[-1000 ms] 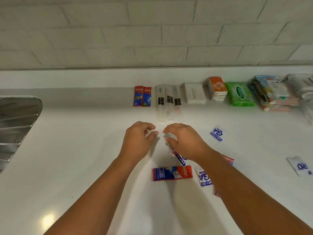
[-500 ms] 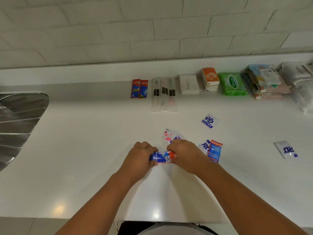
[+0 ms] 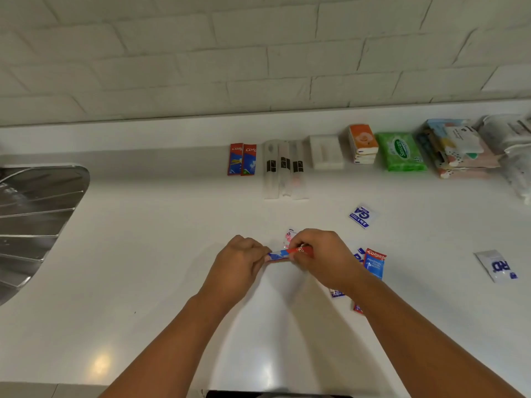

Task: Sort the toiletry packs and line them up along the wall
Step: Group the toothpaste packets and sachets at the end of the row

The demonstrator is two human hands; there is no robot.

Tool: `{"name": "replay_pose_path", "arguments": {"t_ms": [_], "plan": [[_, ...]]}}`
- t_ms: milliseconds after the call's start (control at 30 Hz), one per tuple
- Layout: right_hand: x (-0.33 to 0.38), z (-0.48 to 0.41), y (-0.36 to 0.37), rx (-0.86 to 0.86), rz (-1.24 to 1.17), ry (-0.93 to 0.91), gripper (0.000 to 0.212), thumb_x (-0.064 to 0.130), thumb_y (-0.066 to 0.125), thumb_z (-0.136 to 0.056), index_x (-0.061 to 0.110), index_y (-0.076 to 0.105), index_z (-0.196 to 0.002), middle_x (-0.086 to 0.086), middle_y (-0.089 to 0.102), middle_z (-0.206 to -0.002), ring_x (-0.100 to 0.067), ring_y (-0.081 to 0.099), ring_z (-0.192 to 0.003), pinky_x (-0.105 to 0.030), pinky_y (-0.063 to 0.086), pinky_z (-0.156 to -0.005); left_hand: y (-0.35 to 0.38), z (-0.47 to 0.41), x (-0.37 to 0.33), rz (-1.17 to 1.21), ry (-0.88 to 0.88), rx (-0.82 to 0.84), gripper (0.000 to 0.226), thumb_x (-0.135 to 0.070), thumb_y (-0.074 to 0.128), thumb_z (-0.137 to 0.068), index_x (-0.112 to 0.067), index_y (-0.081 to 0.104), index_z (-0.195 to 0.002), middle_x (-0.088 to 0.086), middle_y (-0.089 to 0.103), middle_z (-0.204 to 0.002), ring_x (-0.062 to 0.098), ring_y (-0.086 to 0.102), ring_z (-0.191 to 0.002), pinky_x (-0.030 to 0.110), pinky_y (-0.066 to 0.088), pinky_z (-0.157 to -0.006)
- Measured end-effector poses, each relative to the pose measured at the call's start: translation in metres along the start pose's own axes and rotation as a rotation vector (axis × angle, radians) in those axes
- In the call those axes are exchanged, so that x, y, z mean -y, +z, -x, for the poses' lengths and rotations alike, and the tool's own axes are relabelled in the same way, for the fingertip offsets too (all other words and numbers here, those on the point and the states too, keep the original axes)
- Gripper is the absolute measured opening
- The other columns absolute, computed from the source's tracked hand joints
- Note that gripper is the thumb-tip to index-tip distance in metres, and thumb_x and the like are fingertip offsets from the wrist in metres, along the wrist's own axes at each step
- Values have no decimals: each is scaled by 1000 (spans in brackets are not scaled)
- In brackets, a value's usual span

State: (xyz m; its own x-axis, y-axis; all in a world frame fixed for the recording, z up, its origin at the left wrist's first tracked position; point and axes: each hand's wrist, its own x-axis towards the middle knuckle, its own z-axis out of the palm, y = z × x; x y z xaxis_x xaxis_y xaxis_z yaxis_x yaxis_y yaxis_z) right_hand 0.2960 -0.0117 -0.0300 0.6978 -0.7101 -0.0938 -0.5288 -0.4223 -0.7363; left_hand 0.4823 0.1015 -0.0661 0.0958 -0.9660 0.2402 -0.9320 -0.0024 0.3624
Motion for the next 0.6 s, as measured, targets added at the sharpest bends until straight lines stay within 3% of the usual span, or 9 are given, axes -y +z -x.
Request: {"name": "replay_pose_path", "arguments": {"t_ms": [67, 167, 267, 367, 500, 600], "plan": [[8, -6, -3, -66, -183, 65, 15, 13, 69, -84, 28, 71, -80, 13, 67, -75, -1, 58, -68, -13, 44, -60, -5, -5, 5, 57, -51, -28, 20, -22, 62, -89, -21, 77, -102, -5, 70, -90, 19, 58, -77, 27, 49, -65], [20, -19, -6, -160, -423, 120, 15, 10, 74, -82, 24, 70, -78, 6, 71, -76, -11, 66, -69, -26, 53, -60, -15, -14, 8, 225, -191, -15, 16, -23, 65, -94, -23, 77, -103, -8, 71, -88, 7, 60, -78, 22, 48, -71], [28, -41, -5, -185, -674, 188, 11, 15, 78, -81, 19, 70, -86, -2, 74, -82, -21, 73, -78, -35, 60, -63, -24, -24, 12, 469, -357, 9, 9, -23, 69, -93, -25, 78, -95, -15, 68, -76, 2, 58, -69, 11, 40, -63], [32, -71, -1, -221, -734, 201, 18, 15, 77, -82, 15, 68, -98, -1, 76, -90, -15, 73, -81, -30, 56, -66, -29, -39, 23, 607, -476, 54, 4, -25, 72, -90, -26, 75, -88, -12, 71, -73, -1, 59, -63, 14, 45, -60], [41, -114, 7, -233, -842, 215, 24, 9, 75, -83, 14, 65, -105, -3, 76, -92, -18, 73, -87, -25, 55, -66, -37, -67, 49, 621, -527, 244, 7, -26, 76, -87, -21, 73, -90, -6, 74, -74, 3, 65, -61, 18, 51, -61], [45, -151, 11, -292, -799, 193, 32, 5, 72, -85, 8, 62, -115, -4, 74, -91, -19, 72, -81, -31, 57, -65, -44, -97, 72, 716, -585, 198, 8, -17, 78, -85, -12, 72, -87, 3, 75, -73, 16, 68, -58, 24, 54, -61]]}}
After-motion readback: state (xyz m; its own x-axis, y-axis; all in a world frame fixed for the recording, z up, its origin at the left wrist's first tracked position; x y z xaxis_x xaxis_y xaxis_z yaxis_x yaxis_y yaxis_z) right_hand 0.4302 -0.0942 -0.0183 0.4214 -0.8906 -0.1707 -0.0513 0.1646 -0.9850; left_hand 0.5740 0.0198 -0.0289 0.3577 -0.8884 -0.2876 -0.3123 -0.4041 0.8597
